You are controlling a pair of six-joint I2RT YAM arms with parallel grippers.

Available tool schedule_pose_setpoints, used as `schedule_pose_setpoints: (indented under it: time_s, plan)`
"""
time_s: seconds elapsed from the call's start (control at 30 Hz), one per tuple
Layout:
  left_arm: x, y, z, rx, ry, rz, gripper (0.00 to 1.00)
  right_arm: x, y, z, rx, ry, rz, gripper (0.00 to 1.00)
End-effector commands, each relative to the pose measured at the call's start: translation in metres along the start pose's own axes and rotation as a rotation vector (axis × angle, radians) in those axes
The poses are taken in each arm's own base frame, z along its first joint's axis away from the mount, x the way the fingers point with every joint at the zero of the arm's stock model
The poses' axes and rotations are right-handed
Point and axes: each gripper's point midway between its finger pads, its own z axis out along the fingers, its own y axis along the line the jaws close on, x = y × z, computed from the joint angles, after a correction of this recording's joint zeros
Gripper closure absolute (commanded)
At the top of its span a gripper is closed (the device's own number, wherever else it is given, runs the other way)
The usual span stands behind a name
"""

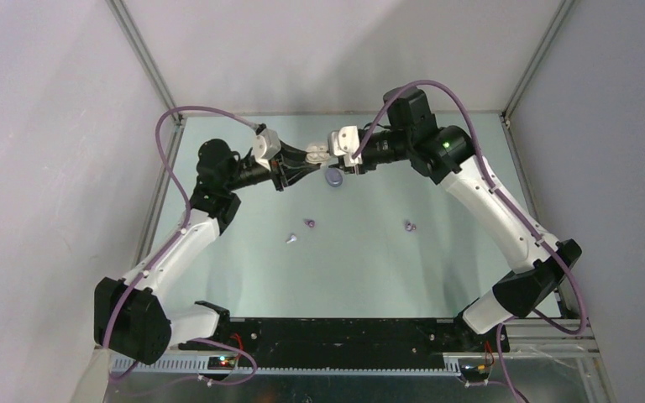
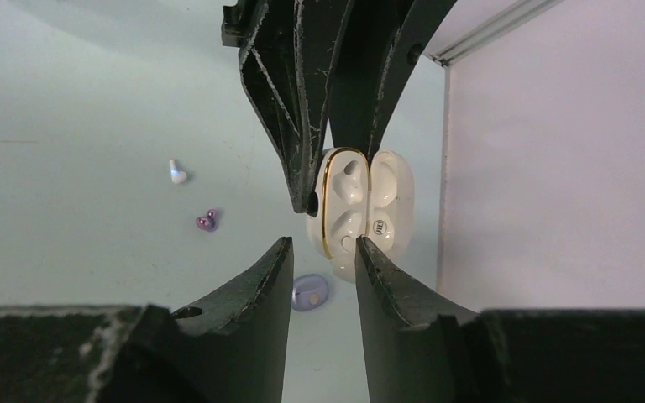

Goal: Insert the wireless bluetooth earbuds into the charging case
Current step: Adjust the right earbud in the right side groove of the charging case.

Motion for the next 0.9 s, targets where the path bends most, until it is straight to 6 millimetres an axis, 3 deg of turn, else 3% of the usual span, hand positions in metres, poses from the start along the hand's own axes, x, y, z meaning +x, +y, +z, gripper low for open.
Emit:
schedule_pose_setpoints:
  time_s: [0.0,0.63,0.87]
  plan:
    - [-0.022,0.002,0.000,0.014,-0.033,0.081,1.00,-0.015,-0.013,-0.013,0.067,-0.010,-0.086,0.63]
    - [-0.022,0.000,0.001,0.029,-0.032,0.095,1.00,0.004,-0.008,-0.014,0.027,0.062,-0.250,0.65]
    - [-0.023,0.001,0.001,0.031,-0.030,0.100,1.00,0.011,-0.011,-0.007,0.045,0.088,-0.294,0.73]
